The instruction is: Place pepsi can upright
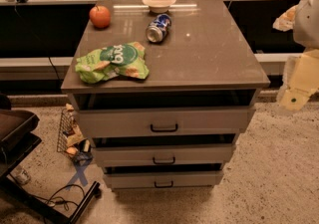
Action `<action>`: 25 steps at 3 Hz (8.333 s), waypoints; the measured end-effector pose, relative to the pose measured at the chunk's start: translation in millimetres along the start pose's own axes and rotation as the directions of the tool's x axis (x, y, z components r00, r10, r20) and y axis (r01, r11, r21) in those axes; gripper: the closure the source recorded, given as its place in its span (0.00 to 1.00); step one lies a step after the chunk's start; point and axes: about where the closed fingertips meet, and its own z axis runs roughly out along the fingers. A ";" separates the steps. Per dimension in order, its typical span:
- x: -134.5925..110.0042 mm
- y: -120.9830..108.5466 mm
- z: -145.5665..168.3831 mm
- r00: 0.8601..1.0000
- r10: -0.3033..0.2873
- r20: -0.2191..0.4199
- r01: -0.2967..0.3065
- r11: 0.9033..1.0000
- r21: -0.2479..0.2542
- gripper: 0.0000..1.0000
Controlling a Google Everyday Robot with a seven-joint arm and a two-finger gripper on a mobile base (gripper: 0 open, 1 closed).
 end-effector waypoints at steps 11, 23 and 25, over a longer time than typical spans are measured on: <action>-69.3 -227.7 23.9 0.579 0.794 0.184 -0.814 0.573 0.091 0.00; -183.7 -289.5 216.7 -0.018 0.995 0.097 -1.000 -0.017 -0.010 0.00; -200.1 -299.6 245.5 0.056 0.992 0.116 -0.997 0.061 -0.044 0.00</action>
Offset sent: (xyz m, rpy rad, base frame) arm 0.0447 0.0044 0.0120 0.0394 -0.0998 0.1151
